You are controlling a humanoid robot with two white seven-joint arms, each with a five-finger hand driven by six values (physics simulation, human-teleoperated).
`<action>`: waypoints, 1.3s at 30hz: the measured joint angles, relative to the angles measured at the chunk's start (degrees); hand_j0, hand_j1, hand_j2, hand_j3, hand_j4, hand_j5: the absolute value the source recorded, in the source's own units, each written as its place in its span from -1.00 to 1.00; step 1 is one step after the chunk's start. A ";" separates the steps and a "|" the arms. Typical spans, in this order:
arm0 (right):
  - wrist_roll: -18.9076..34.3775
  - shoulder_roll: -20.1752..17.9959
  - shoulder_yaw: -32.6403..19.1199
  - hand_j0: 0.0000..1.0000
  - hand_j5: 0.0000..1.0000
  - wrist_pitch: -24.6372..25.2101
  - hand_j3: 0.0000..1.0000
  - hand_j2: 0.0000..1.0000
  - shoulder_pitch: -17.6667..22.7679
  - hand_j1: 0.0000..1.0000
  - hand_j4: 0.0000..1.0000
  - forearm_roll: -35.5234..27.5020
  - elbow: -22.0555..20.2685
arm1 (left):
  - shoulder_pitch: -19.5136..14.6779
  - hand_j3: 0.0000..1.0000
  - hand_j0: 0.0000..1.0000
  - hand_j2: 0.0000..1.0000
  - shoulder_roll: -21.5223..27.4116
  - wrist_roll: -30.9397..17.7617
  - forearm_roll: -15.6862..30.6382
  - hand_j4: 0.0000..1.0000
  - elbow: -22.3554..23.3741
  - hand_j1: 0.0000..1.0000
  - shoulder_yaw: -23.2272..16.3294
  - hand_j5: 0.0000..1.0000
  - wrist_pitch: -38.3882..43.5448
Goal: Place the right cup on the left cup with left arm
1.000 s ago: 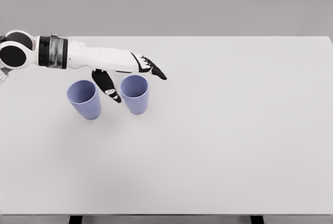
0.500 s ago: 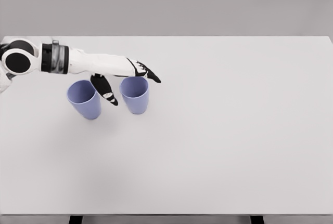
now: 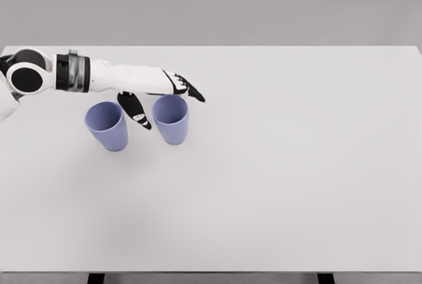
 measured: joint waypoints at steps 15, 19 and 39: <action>0.00 0.00 0.00 1.00 1.00 0.00 1.00 1.00 0.00 1.00 1.00 0.00 0.00 | 2.64 1.00 1.00 1.00 -1.75 0.21 -2.32 1.00 2.69 1.00 1.01 1.00 0.00; 0.00 0.00 0.00 1.00 1.00 0.00 1.00 1.00 0.00 1.00 1.00 -0.01 0.00 | 2.72 0.43 0.43 0.43 -1.84 0.22 -2.42 0.43 2.94 0.43 1.03 0.43 0.01; 0.00 0.00 0.00 1.00 1.00 0.00 1.00 1.00 0.00 1.00 1.00 0.00 0.00 | 2.64 0.22 0.22 0.22 -0.86 0.16 -1.61 0.22 -0.29 0.22 3.07 0.22 0.00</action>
